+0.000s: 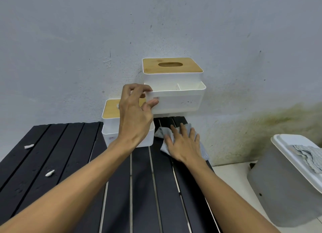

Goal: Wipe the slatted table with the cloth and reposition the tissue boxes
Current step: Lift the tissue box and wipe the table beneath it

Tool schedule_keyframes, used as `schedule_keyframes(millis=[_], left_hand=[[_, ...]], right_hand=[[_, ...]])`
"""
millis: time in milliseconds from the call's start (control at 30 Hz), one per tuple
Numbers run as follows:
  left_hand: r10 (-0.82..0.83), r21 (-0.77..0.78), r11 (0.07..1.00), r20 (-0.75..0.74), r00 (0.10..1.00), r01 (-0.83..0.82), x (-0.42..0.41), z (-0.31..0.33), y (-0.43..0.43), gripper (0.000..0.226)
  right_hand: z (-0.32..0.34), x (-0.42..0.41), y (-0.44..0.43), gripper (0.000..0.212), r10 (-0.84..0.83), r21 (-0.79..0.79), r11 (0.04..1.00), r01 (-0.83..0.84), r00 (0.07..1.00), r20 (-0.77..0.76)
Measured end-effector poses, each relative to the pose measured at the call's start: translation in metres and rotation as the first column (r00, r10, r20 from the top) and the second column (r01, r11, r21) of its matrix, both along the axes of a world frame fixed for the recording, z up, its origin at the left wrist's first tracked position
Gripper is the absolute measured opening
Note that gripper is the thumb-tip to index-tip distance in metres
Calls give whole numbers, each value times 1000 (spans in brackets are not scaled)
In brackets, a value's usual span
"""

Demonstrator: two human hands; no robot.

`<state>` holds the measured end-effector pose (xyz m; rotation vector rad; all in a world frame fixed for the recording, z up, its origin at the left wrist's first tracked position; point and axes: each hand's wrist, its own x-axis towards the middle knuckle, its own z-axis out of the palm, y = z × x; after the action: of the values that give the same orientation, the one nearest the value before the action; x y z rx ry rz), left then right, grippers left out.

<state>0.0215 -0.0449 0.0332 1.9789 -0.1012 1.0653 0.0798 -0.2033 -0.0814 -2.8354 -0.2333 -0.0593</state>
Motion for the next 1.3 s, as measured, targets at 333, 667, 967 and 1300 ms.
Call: schedule_keyframes(millis=[333, 667, 967, 1300], left_hand=[[-41, -61, 997, 39, 998, 43, 5, 3, -2, 25], [-39, -5, 999, 75, 996, 40, 9, 3, -4, 24], [-7, -21, 1000, 67, 998, 9, 3, 6, 2, 24], [14, -24, 1000, 48, 999, -13, -6, 6, 8, 25]], right_hand=[[3, 61, 27, 60, -60, 73, 996, 54, 994, 87], [-2, -29, -12, 57, 243, -88, 965, -246, 969, -34], [1, 42, 30, 58, 229, -72, 970, -234, 971, -64], [4, 48, 39, 58, 221, -69, 971, -227, 971, -88]])
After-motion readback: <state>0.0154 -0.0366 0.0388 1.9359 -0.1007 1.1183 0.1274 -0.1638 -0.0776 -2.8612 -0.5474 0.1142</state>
